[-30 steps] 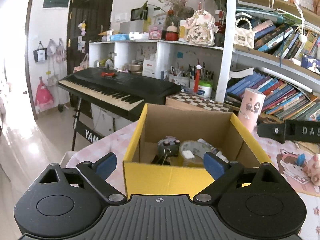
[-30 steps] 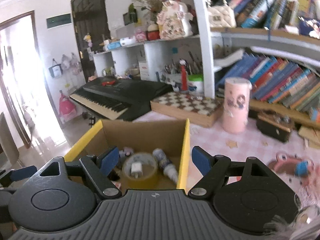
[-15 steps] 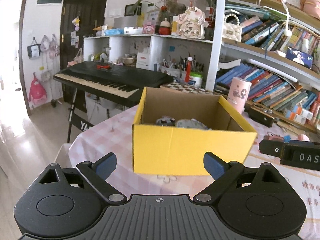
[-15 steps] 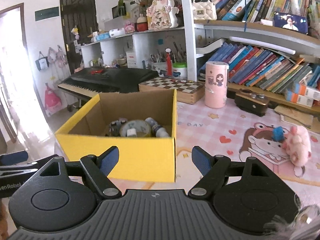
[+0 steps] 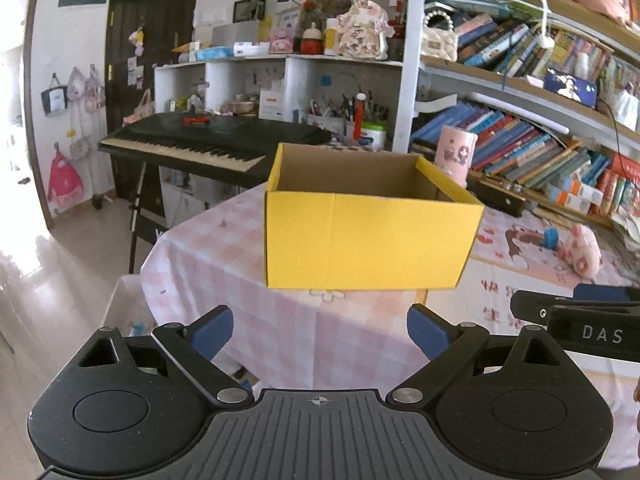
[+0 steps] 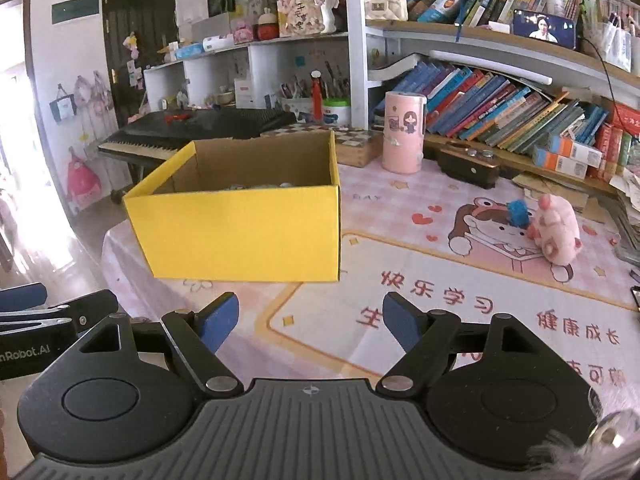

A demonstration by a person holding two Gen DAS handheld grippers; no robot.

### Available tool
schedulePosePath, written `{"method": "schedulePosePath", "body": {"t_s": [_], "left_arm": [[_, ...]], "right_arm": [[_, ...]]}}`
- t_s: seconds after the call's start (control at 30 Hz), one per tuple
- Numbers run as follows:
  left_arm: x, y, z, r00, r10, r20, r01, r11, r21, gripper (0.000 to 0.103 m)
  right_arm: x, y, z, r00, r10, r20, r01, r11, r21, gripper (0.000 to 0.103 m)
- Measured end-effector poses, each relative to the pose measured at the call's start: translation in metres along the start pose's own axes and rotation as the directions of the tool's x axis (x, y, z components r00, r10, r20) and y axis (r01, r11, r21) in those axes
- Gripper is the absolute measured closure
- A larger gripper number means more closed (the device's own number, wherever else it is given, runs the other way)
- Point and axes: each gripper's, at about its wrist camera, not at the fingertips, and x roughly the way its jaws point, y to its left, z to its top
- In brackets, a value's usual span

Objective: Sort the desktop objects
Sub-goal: 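Withdraw both open tools up out of the yellow box, then move both open tools toward the pink plush pig and blue cube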

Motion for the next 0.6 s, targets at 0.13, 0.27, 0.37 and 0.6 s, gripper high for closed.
{"method": "schedulePosePath", "body": {"t_s": [0.13, 0.27, 0.37, 0.6], "left_arm": [[-0.007, 0.0, -0.006, 1.0, -0.014, -0.01, 0.015, 1.0, 0.016, 0.007], [-0.011, 0.0, -0.013, 0.999, -0.029, -0.026, 0.03, 0.999, 0.025, 0.007], [-0.013, -0.002, -0.016, 0.998, -0.044, -0.04, 0.045, 0.998, 0.031, 0.007], [-0.016, -0.007, -0.02, 0.996, -0.072, -0.048, 0.074, 0.996, 0.047, 0.007]], "right_arm": [[-0.006, 0.005, -0.013, 1.0, -0.011, -0.009, 0.011, 0.999, -0.032, 0.025], [-0.012, 0.006, -0.023, 0.999, -0.015, -0.03, 0.014, 1.0, -0.018, 0.025], [-0.016, 0.008, -0.03, 0.999, -0.011, -0.047, 0.011, 1.0, -0.006, 0.024], [-0.025, 0.008, -0.04, 0.998, -0.009, -0.069, 0.009, 1.0, 0.006, 0.023]]}}
